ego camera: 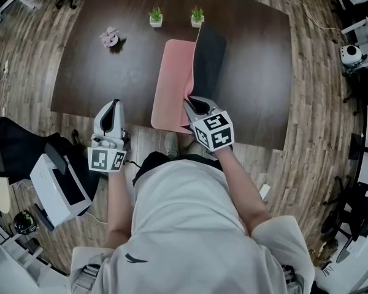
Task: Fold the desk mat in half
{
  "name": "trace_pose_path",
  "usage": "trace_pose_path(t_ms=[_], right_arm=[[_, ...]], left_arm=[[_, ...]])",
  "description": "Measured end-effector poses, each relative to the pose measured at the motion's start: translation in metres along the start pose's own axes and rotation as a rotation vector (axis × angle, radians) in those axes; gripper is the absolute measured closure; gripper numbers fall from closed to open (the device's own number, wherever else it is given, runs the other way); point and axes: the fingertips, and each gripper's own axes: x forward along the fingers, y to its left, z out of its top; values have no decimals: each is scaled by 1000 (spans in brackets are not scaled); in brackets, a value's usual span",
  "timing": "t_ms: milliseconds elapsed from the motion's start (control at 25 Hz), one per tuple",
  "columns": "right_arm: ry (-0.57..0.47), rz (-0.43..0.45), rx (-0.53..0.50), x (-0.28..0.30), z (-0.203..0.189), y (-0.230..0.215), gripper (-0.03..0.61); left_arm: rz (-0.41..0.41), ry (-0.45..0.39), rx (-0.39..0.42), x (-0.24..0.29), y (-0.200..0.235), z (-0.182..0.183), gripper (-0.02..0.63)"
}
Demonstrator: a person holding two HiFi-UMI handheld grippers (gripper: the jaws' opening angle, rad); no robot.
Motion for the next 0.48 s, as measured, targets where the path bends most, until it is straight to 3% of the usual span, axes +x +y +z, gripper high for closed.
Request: trace_pose_path(t_ms=[480], right_arm=[[146,75,-44,66,-38,28,546]], left_arm=[[8,3,4,-2,9,2,609]])
